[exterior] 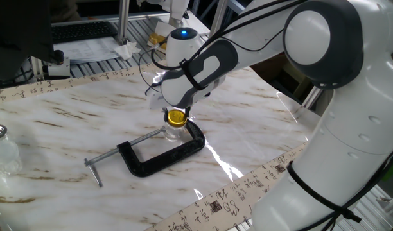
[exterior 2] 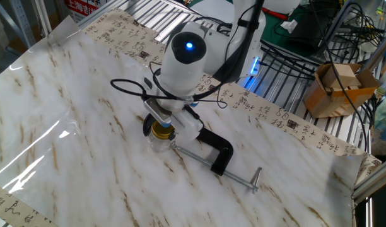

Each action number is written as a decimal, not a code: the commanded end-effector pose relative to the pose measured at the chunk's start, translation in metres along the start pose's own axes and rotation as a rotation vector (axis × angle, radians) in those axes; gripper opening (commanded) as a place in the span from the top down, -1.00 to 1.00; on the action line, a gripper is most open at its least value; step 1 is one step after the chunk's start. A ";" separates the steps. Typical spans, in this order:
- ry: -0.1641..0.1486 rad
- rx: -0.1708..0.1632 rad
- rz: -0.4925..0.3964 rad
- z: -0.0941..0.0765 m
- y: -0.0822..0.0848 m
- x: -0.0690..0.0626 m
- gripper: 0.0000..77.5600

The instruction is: Unscrew the lid from the jar

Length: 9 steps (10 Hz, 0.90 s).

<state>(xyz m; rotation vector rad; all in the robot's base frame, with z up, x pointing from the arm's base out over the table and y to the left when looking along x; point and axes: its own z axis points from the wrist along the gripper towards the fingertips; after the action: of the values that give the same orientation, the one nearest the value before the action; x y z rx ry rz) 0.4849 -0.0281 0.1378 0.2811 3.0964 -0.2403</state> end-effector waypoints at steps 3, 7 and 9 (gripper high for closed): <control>-0.017 0.013 -0.064 0.000 0.001 0.000 0.97; -0.006 0.009 -0.070 -0.001 0.001 -0.002 0.97; -0.004 0.009 -0.069 -0.001 0.001 -0.002 -1.00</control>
<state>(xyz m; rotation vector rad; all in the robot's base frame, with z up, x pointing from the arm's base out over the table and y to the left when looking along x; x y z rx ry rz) 0.4862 -0.0273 0.1378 0.1709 3.1033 -0.2572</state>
